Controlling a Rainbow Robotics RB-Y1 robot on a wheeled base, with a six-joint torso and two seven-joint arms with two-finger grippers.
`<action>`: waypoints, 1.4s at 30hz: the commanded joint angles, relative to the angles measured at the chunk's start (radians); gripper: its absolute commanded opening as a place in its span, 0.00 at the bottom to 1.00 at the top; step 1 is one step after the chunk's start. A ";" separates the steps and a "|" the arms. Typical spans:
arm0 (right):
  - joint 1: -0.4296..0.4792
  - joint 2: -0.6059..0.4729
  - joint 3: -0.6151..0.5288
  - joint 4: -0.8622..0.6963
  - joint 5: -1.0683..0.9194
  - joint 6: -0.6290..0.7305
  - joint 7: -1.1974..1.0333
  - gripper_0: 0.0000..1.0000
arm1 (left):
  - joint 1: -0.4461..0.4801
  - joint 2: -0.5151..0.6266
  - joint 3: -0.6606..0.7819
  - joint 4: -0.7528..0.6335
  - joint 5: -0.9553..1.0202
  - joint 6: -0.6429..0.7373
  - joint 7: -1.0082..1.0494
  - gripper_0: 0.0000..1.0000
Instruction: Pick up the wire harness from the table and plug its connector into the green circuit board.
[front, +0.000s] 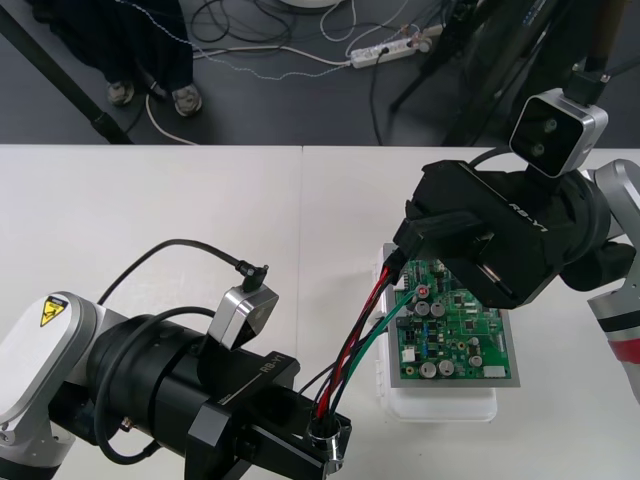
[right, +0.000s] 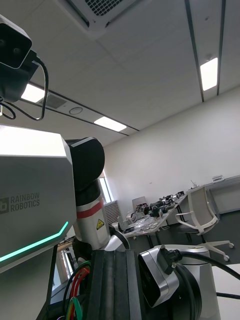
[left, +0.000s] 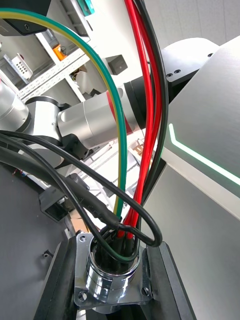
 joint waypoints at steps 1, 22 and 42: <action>-0.006 -0.030 0.016 -0.030 -0.018 -0.007 -0.031 0.00 | -0.029 -0.025 -0.018 -0.033 0.017 -0.039 0.064 0.00; -0.006 -0.037 0.016 -0.010 -0.026 -0.007 -0.031 1.00 | -0.029 -0.023 -0.018 -0.033 0.018 -0.039 0.067 0.00; 0.005 -0.047 0.016 -0.010 -0.029 -0.007 -0.037 1.00 | -0.030 -0.025 -0.018 -0.033 0.023 -0.039 0.070 0.00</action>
